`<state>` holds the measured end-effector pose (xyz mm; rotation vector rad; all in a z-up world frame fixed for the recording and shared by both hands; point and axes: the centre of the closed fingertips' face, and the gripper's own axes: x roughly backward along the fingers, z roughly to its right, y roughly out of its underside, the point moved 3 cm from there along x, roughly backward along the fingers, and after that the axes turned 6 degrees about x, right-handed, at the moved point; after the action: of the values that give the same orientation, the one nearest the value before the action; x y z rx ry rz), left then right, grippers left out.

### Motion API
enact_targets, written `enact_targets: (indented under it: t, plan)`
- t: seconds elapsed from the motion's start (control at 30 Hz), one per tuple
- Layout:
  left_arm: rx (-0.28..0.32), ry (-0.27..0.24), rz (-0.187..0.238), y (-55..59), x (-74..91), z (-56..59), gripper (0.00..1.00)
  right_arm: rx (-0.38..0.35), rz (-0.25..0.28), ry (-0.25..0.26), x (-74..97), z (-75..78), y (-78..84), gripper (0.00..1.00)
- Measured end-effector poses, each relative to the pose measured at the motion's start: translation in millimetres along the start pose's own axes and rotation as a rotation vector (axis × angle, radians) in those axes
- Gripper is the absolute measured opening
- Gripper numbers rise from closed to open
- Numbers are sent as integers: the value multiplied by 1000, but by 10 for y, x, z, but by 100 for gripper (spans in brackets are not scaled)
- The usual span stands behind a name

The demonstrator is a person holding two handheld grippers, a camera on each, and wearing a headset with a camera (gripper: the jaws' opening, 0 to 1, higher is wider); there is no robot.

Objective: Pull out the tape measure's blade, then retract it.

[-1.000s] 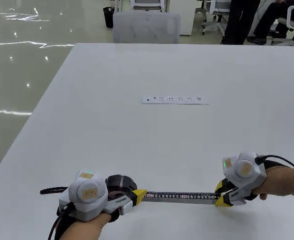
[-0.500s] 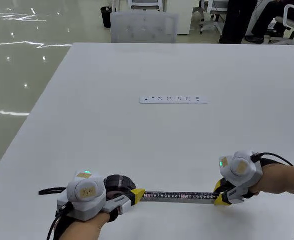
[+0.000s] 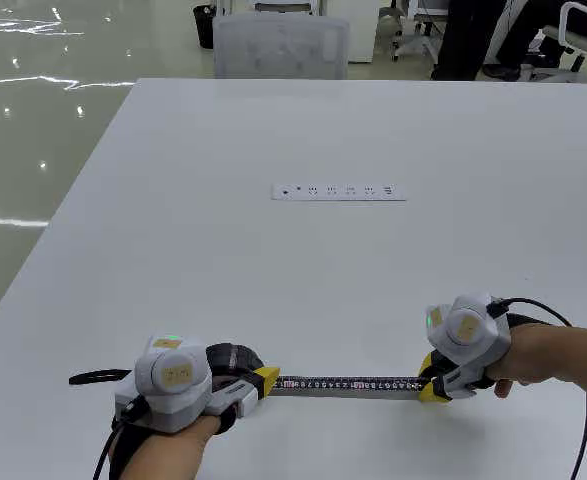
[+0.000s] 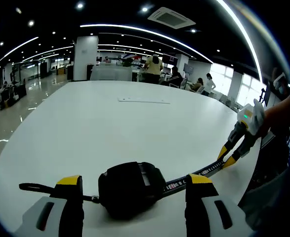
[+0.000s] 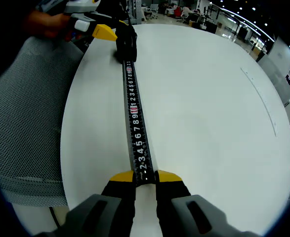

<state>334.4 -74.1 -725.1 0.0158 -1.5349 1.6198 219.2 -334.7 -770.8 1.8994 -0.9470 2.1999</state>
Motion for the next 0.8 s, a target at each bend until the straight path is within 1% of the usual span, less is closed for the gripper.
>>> enact_targets:
  t: [0.03,0.07,0.13,0.2,0.23,0.3,0.33,0.4,0.53,0.6,0.63,0.67,0.73,0.77,0.8]
  plan:
    - [14,3,-4,17,-26,-2,81,-1,2,1,-1,3,0,14]
    - [46,-1,-16,46,-62,-12,80,-2,3,1,-1,-1,-2,14]
    - [66,-12,-28,67,-99,-31,77,2,2,3,-1,-5,-4,14]
    - [84,-18,-28,64,-113,-36,72,-6,5,8,-2,-2,-3,14]
    - [104,-17,-42,87,-130,-32,70,-7,6,10,-3,-1,-3,14]
    - [96,-15,-45,100,-148,-16,68,-8,7,11,-2,-1,-4,14]
    - [89,-8,-43,104,-151,11,68,-10,6,10,-3,1,-5,14]
    - [80,-18,-41,105,-150,0,69,-6,2,10,-3,1,-8,14]
    - [101,-33,-47,101,-160,-6,69,1,-6,10,-5,1,-9,14]
    - [77,-57,-53,112,-179,-10,68,-1,-8,10,-4,-3,-7,14]
    - [58,-61,-59,123,-177,-4,67,-2,-8,10,-3,-7,-6,14]
    - [27,-64,-68,136,-172,1,67,-4,-8,11,-3,-7,-3,14]
    - [29,-71,-68,136,-165,-17,65,-5,-8,13,-4,-8,0,14]
    - [40,-76,-70,129,-167,-45,62,-6,-7,14,-4,-7,1,14]
    - [54,-70,-74,130,-173,-42,62,-8,-5,14,-4,-7,2,14]
